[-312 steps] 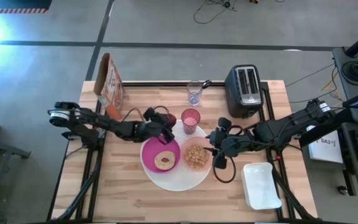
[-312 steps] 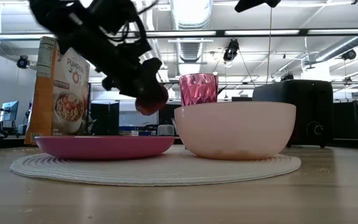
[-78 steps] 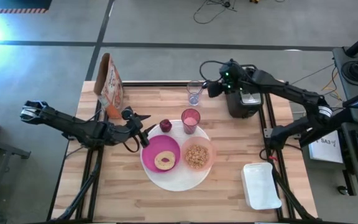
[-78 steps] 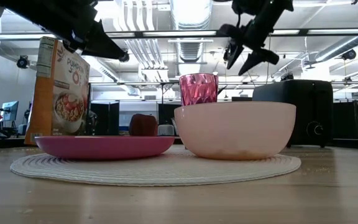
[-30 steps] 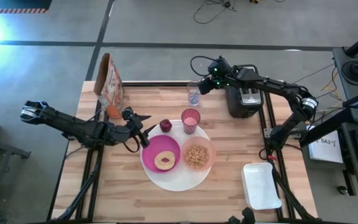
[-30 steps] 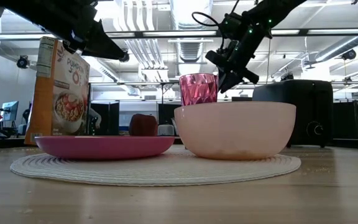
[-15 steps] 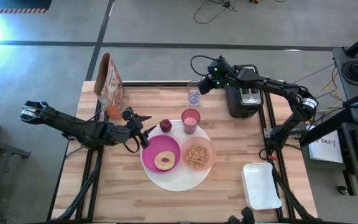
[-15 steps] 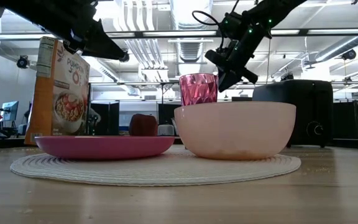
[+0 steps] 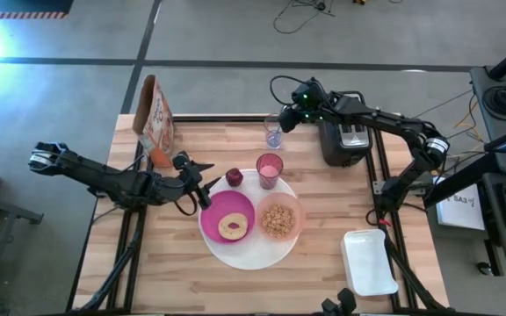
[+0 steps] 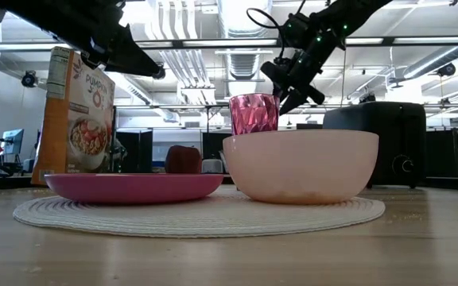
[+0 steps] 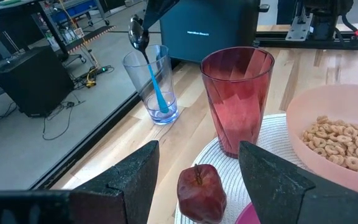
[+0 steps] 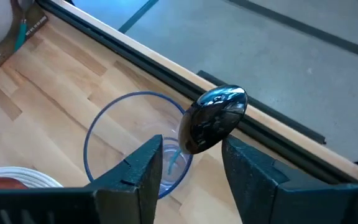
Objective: Arrange a breakfast setting
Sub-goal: Put the blue spoon from the transparent cup to the right of the orange bowl
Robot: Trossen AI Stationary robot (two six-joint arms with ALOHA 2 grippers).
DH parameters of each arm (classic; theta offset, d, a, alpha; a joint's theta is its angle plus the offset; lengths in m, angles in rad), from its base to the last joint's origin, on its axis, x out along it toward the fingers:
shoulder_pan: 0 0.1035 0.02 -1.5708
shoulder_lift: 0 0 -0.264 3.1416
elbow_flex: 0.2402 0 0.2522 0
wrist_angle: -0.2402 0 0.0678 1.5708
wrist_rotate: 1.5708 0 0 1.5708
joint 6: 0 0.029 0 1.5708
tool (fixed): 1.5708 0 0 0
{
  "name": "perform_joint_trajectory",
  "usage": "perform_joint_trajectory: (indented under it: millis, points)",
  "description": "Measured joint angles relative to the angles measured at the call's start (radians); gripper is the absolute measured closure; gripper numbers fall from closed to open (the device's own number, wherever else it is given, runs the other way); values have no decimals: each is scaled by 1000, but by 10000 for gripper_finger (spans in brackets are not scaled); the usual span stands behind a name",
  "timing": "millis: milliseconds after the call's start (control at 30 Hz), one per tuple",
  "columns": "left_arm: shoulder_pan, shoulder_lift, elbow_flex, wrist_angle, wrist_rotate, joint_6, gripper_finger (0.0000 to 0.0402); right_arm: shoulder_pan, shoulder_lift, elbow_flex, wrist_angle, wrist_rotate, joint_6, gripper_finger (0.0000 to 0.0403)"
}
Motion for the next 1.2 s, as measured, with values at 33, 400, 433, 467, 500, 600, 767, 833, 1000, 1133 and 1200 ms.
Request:
perform_joint_trajectory:
  millis: [33,400,433,467,500,600,767,833,1000,1133,1200]
  points:
    - [0,0,0,0,1,-3,197,0,3,0,4,0,-3,248]
    - [0,0,0,0,7,-14,197,0,89,0,81,0,-15,280]
    - [0,0,0,0,7,-15,197,0,94,0,82,0,-20,283]
    - [0,0,0,0,8,-14,197,0,98,0,86,0,-22,285]
    - [0,0,0,0,8,-14,197,0,100,0,89,0,-23,287]
    - [0,0,0,0,7,-14,197,0,101,0,88,0,-24,289]
    - [0,0,0,0,7,-14,197,0,64,0,89,-6,-55,284]
    - [0,0,0,0,7,-15,197,0,47,0,89,-40,-90,280]
    - [0,0,0,0,22,-25,197,-18,19,0,92,-154,-125,268]
    - [0,0,0,0,28,-32,197,-50,14,0,92,-208,-115,252]
    - [0,0,0,0,29,-35,197,-69,15,0,92,-210,-107,244]
